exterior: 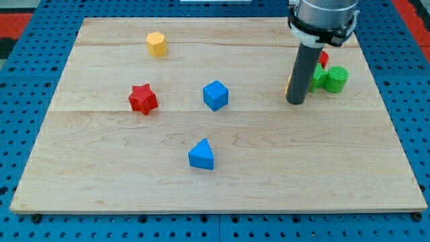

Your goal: Touch the bottom of the blue cube

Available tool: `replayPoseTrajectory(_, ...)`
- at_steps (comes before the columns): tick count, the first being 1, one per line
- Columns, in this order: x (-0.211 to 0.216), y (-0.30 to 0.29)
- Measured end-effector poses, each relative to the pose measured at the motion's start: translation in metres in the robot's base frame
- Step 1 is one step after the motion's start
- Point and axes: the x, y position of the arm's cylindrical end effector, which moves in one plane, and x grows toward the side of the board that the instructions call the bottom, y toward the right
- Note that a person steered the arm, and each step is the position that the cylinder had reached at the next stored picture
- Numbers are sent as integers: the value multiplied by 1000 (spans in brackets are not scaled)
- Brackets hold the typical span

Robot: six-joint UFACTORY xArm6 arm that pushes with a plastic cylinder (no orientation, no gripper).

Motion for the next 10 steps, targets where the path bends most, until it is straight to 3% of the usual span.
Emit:
replayPoseTrajectory(3, 25, -54)
replayPoseTrajectory(6, -6, -51)
replayPoseTrajectory(8, 30, -73)
replayPoseTrajectory(10, 36, -109)
